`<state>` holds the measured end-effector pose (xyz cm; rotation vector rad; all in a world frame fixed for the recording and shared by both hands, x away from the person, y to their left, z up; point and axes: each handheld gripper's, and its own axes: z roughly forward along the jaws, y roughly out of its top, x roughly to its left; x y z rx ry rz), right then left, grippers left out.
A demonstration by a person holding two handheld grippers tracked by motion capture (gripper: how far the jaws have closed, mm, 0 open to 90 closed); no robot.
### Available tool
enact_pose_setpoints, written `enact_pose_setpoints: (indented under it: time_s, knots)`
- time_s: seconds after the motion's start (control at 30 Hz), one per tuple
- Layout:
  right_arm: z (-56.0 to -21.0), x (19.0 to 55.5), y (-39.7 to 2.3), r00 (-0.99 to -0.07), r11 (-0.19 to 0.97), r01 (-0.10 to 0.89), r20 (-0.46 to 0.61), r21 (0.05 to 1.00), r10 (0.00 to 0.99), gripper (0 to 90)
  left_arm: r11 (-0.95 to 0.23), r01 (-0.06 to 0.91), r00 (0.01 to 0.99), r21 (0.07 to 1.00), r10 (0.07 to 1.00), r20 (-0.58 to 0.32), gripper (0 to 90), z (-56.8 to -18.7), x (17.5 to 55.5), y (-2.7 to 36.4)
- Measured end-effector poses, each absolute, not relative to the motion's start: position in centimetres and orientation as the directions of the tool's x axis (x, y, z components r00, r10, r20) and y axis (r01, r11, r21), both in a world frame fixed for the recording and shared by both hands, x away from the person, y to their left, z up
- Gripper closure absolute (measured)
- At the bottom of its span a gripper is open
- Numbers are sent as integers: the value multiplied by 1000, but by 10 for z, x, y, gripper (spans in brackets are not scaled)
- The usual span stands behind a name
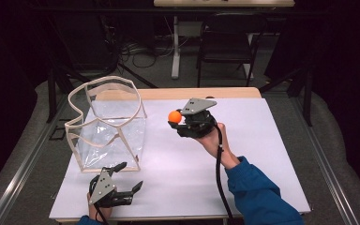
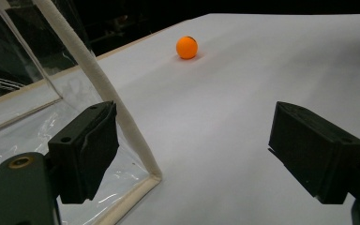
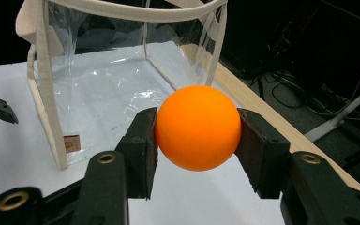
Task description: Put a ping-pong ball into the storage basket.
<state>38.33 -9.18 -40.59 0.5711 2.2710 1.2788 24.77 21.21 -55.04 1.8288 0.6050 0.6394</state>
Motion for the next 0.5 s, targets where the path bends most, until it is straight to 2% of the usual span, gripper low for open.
enact_pose_setpoints:
  time_s: [0.5]
  knots:
    - [-392, 387, -85, -803, 486, 109, -211, 867, 558, 510, -309, 111, 728, 945, 672, 135, 159, -551, 248, 212]
